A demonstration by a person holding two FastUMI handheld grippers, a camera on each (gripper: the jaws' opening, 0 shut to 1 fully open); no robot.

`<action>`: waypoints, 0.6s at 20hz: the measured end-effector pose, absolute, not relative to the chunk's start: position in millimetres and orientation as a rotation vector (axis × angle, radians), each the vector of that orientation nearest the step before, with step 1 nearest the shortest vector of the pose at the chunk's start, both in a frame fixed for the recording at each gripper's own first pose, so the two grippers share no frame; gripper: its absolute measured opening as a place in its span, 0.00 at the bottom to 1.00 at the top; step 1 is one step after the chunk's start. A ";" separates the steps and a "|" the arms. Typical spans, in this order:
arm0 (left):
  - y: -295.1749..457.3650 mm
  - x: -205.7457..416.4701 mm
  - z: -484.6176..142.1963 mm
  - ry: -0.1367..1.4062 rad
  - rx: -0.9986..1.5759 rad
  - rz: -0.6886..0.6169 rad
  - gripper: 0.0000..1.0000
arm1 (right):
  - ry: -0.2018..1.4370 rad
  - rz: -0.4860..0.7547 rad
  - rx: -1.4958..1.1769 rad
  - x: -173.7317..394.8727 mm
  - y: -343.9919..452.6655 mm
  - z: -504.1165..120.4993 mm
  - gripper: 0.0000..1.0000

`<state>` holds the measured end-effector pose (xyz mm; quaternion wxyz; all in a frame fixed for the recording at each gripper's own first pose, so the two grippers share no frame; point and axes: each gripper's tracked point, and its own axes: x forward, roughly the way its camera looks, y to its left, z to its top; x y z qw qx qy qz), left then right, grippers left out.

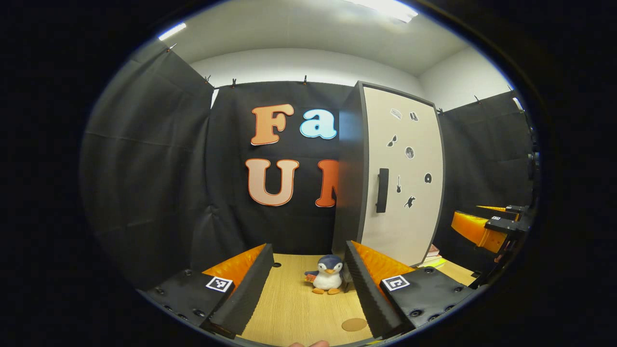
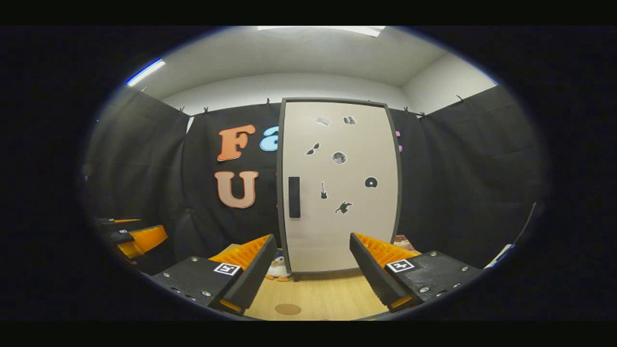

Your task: Open the cabinet door with the right hand, grasp the bottle in the cabinet with the left hand and place it on the coaster, then close the cabinet door with the right hand.

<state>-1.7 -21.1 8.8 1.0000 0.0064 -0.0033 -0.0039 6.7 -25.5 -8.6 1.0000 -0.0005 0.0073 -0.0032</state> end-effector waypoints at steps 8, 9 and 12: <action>-31.7 -1.0 6.4 -0.002 0.014 -0.008 0.96 | 0.038 -0.005 0.019 10.5 -35.2 -16.6 0.95; -31.3 -0.4 4.6 0.002 0.013 -0.008 0.96 | 0.040 -0.004 0.022 11.7 -35.5 -17.1 0.95; -26.8 2.5 3.3 0.012 0.014 -0.012 0.96 | 0.037 -0.011 0.043 15.6 -30.3 -12.6 0.94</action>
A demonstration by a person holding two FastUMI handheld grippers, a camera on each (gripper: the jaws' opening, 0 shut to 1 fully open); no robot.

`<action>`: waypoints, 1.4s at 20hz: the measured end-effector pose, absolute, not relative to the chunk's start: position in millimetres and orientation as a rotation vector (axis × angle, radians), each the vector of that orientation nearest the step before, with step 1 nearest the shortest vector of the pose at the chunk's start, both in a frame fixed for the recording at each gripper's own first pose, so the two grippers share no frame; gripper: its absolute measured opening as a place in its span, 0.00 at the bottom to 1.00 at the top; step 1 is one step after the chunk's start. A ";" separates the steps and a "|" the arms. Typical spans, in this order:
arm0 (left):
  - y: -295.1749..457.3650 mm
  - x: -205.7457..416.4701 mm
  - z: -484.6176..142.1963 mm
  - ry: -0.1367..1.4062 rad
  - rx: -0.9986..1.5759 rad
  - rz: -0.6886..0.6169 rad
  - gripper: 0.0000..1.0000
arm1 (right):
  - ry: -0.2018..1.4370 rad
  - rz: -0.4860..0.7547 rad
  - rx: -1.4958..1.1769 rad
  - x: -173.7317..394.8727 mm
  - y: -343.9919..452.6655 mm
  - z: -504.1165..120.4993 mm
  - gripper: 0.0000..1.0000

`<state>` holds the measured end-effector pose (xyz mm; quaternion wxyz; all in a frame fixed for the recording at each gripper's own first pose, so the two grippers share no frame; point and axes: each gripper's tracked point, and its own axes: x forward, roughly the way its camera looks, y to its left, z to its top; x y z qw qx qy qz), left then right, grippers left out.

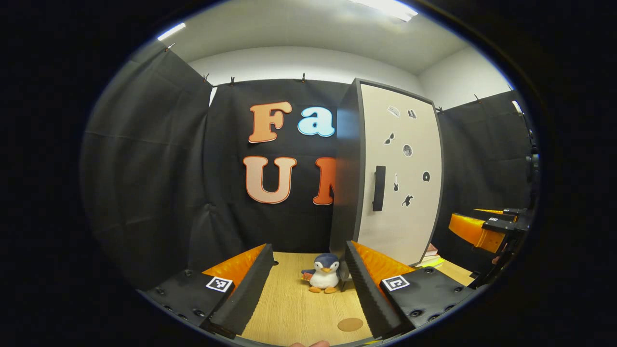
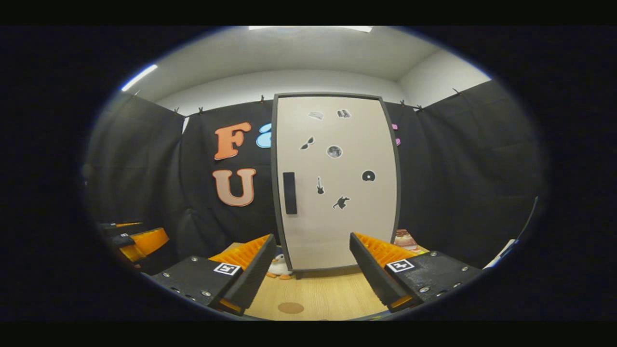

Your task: Open the cabinet door with the right hand, grasp the bottle in the cabinet with the left hand and place it on the coaster, then close the cabinet door with the right hand.

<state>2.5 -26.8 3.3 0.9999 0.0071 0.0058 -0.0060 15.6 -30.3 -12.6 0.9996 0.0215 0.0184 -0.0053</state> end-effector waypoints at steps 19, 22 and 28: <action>36.3 51.7 -13.8 0.028 -0.009 -0.009 0.96 | 0.020 0.006 0.040 168.8 20.2 -0.5 0.94; 45.1 69.2 -16.0 0.035 -0.007 0.023 0.99 | 0.020 0.033 0.041 215.2 25.7 -0.9 0.95; 61.2 105.6 -29.9 0.064 -0.017 0.101 0.96 | 0.027 0.064 0.041 278.5 28.7 -1.8 0.94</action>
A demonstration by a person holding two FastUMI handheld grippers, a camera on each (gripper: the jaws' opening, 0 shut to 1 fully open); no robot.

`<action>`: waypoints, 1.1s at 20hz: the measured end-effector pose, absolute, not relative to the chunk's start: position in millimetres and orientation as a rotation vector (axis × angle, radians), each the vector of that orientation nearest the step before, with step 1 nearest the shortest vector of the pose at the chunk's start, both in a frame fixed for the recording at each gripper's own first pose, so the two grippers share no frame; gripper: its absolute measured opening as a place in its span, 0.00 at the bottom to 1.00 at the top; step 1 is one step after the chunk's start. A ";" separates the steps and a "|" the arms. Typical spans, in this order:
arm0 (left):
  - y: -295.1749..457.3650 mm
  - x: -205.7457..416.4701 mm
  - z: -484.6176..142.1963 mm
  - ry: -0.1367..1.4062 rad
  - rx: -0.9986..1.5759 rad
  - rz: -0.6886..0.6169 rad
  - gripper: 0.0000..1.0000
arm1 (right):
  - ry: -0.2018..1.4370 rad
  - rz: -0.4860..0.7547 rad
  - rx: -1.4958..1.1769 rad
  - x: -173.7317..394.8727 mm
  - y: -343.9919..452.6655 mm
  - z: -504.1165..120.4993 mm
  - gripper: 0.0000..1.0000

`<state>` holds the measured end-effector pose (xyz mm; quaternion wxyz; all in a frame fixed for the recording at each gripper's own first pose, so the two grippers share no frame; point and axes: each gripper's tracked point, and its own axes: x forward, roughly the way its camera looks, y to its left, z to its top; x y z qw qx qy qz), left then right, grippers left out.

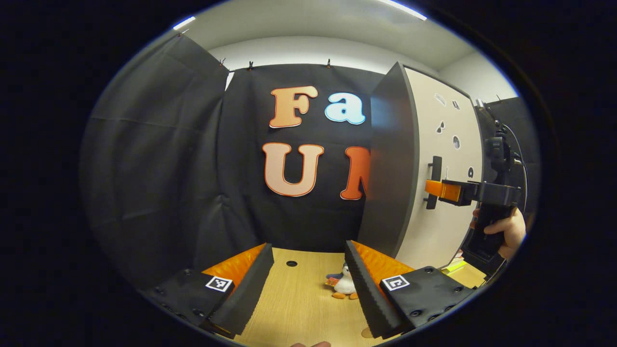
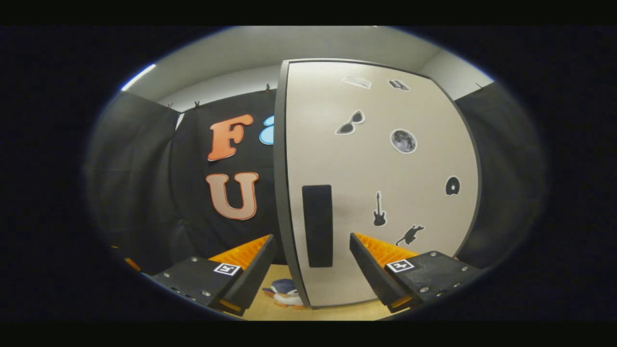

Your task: Open the cabinet door with the right hand, grasp the bottle in the cabinet with the left hand and place it on the coaster, then close the cabinet door with the right hand.

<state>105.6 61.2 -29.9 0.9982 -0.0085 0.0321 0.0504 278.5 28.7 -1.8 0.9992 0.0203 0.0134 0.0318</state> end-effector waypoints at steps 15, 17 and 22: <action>75.1 109.5 -48.8 0.113 -0.021 0.152 0.97 | 0.092 0.000 0.071 300.1 18.7 -11.7 0.34; 78.2 103.4 -42.0 0.095 -0.022 0.147 0.96 | 0.108 -0.004 0.078 296.4 18.8 -11.7 0.31; 76.5 80.8 -39.7 0.090 -0.005 0.125 0.94 | 0.108 -0.030 0.086 267.9 14.7 -7.0 0.28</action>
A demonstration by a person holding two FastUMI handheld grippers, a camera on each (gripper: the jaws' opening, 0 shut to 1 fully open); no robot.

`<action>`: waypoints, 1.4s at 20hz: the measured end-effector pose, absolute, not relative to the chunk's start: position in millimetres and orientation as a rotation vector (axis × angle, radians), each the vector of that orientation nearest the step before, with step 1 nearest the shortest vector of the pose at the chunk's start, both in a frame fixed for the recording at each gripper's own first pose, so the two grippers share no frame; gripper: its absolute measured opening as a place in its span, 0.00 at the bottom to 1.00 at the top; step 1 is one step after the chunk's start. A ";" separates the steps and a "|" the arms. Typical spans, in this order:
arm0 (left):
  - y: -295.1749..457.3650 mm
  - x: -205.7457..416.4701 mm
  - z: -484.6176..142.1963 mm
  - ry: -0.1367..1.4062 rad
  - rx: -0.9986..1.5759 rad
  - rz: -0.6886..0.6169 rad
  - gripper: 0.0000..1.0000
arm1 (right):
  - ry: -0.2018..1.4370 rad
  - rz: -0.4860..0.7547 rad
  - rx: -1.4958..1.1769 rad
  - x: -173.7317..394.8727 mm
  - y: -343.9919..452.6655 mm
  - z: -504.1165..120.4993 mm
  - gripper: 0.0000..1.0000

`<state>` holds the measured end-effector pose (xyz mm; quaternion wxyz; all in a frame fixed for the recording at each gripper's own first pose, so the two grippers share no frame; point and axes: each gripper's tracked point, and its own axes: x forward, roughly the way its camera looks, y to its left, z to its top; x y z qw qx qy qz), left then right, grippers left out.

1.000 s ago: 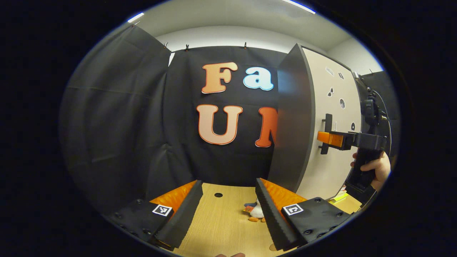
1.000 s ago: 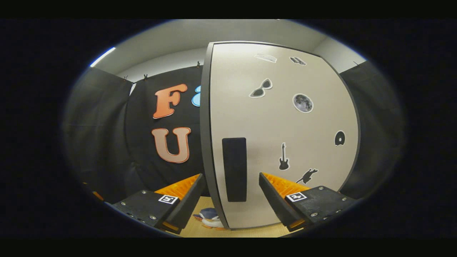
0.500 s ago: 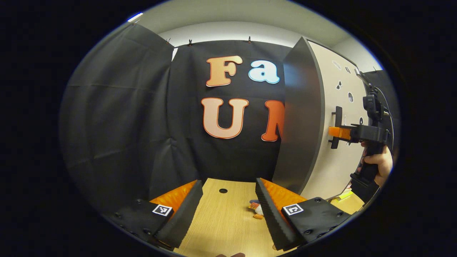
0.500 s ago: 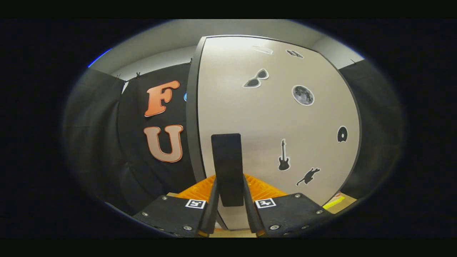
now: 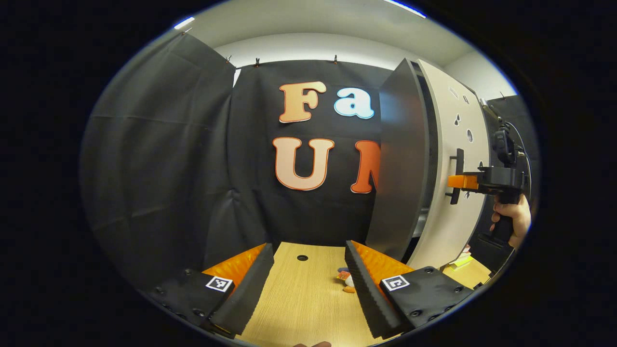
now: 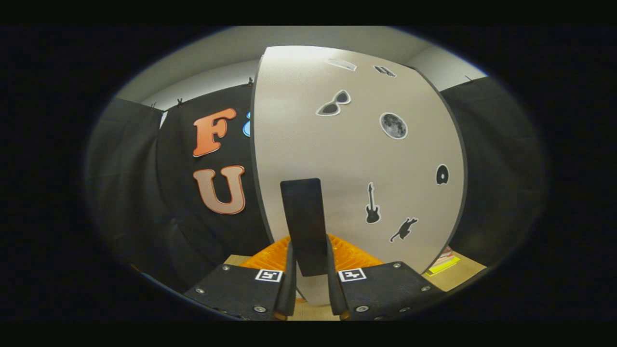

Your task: Open the cabinet door with the right hand, grasp the bottle in the cabinet with the left hand and place it on the coaster, then close the cabinet door with the right hand.

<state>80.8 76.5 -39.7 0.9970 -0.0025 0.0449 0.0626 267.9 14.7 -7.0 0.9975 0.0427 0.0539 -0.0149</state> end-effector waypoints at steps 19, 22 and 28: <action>43.5 7.1 -19.0 0.037 0.017 0.014 0.96 | 0.100 -0.171 0.089 111.6 -71.2 -4.9 0.24; 25.7 5.5 -18.5 0.038 0.022 0.010 0.95 | 0.098 -0.158 0.121 92.4 -88.8 -4.7 0.27; -35.9 3.6 -21.9 0.056 0.008 0.003 0.96 | 0.089 -0.131 0.140 56.4 -137.4 -1.7 0.24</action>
